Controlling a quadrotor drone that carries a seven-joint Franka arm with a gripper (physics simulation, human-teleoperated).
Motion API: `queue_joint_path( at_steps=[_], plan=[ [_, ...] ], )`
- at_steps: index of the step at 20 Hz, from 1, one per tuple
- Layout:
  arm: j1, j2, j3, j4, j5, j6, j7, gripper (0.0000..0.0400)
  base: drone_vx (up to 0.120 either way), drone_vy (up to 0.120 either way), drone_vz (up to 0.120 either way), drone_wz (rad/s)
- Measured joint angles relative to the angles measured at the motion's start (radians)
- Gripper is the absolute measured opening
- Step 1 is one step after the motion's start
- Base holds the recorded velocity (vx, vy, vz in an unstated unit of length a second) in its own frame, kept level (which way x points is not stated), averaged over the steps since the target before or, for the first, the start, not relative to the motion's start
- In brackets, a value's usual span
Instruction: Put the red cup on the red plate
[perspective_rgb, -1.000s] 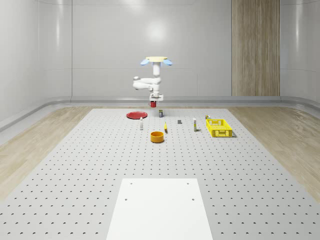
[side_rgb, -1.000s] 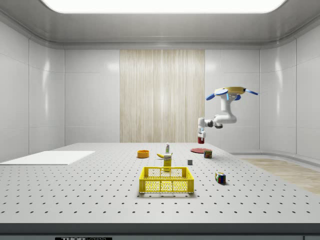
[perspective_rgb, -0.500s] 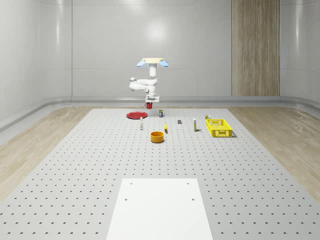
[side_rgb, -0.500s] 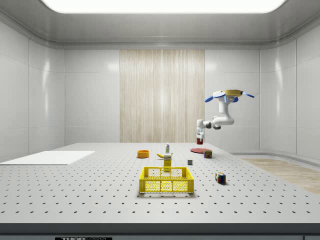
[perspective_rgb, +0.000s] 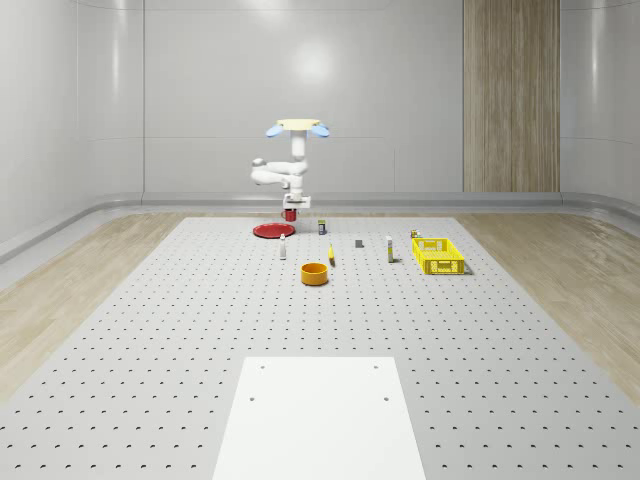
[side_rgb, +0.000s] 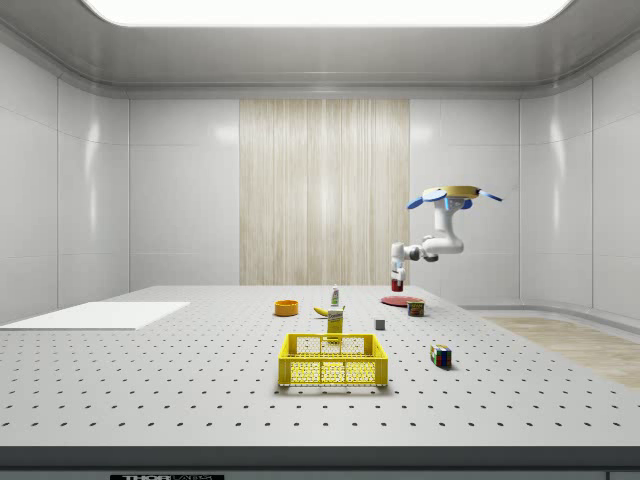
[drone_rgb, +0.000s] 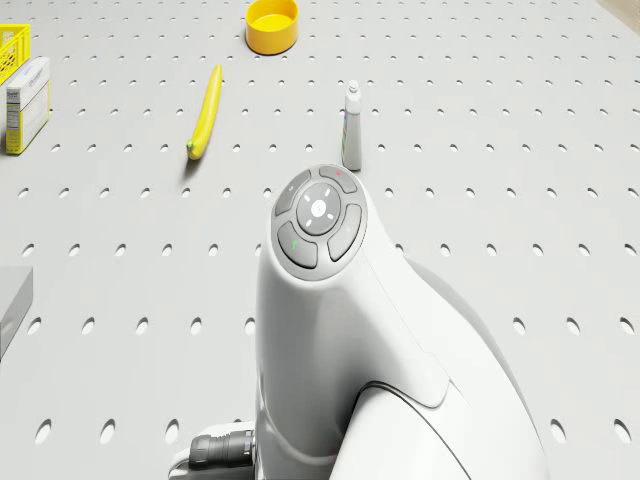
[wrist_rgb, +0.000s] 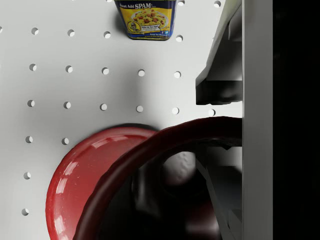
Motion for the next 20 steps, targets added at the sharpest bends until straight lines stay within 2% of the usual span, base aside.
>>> queue_joint_path(
  at_steps=[5,8,13,18,20],
  plan=[
    [-0.001,-0.003,0.0,0.0,0.001,0.003,0.001,0.0101,-0.12,-0.12,0.0,0.0],
    [-0.001,-0.005,0.001,0.0,0.002,0.004,0.001,0.0101,-0.013,-0.12,-0.013,0.0],
    [-0.002,-0.007,0.001,0.0,0.003,0.007,0.001,0.0101,0.0,-0.12,-0.12,0.0],
    [-0.002,-0.01,0.001,0.0,0.004,0.009,0.002,0.0101,-0.008,-0.12,-0.008,0.0],
    [-0.002,-0.011,0.001,0.0,0.004,0.01,0.002,0.0101,-0.12,-0.1,0.0,0.0]
  ],
)
